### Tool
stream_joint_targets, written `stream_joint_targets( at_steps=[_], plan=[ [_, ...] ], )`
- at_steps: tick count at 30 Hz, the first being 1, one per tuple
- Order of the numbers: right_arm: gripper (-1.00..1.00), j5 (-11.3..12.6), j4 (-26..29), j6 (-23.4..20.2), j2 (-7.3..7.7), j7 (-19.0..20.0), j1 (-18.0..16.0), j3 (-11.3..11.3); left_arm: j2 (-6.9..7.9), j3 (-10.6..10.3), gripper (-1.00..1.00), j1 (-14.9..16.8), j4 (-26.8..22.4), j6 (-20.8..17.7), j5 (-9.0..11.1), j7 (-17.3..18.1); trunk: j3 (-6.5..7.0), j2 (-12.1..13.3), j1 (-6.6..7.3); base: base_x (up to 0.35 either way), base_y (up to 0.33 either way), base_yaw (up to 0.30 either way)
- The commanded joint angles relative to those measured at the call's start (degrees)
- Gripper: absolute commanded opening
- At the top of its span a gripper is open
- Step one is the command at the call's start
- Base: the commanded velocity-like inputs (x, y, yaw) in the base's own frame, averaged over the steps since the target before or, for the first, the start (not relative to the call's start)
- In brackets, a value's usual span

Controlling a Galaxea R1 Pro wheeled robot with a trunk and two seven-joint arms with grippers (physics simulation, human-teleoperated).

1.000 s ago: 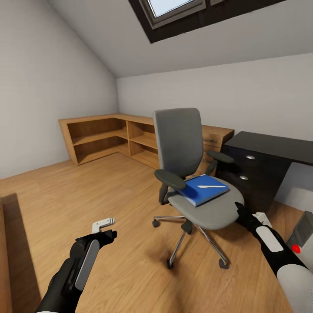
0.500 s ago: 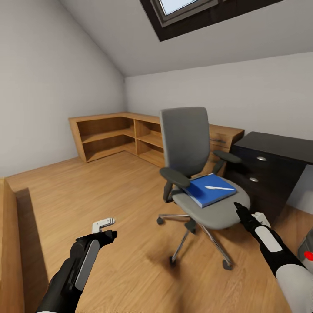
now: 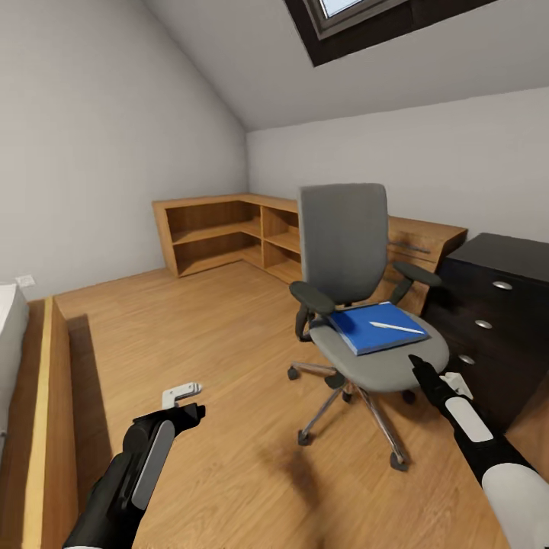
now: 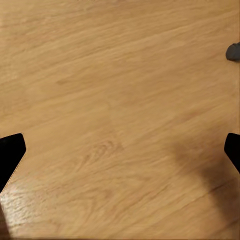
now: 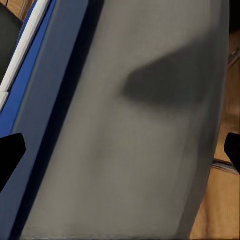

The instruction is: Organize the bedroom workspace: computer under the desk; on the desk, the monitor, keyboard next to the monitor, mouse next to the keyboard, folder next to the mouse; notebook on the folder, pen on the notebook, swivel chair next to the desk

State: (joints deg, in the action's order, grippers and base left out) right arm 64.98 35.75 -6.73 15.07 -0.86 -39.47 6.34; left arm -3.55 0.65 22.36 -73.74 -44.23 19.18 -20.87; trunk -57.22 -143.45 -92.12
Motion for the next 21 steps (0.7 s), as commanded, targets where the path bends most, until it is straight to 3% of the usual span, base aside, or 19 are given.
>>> stream_joint_targets(
  at_steps=[1, 9, 21],
  plan=[
    [1.0, 0.8, 0.1, -0.3, -0.03, 0.0, 0.0, 0.0, -0.05, 0.0, 1.0, 0.1, 0.0, -0.2, 0.6, -0.4, -0.11, 0.0, 0.01, 0.064, 0.0, 0.225],
    [1.0, 0.8, 0.1, -0.3, -0.04, 0.0, 0.0, 0.0, -0.05, 0.0, 1.0, 0.1, 0.0, -0.2, 0.6, -0.4, -0.44, 0.0, 0.01, 0.248, 0.0, 0.196],
    [1.0, 0.7, 0.2, -0.4, -0.04, 0.0, 0.0, -0.1, -0.05, 0.0, 1.0, 0.1, 0.0, -0.2, 0.6, -0.4, -0.47, 0.0, 0.01, 0.32, 0.0, 0.014]
  ],
)
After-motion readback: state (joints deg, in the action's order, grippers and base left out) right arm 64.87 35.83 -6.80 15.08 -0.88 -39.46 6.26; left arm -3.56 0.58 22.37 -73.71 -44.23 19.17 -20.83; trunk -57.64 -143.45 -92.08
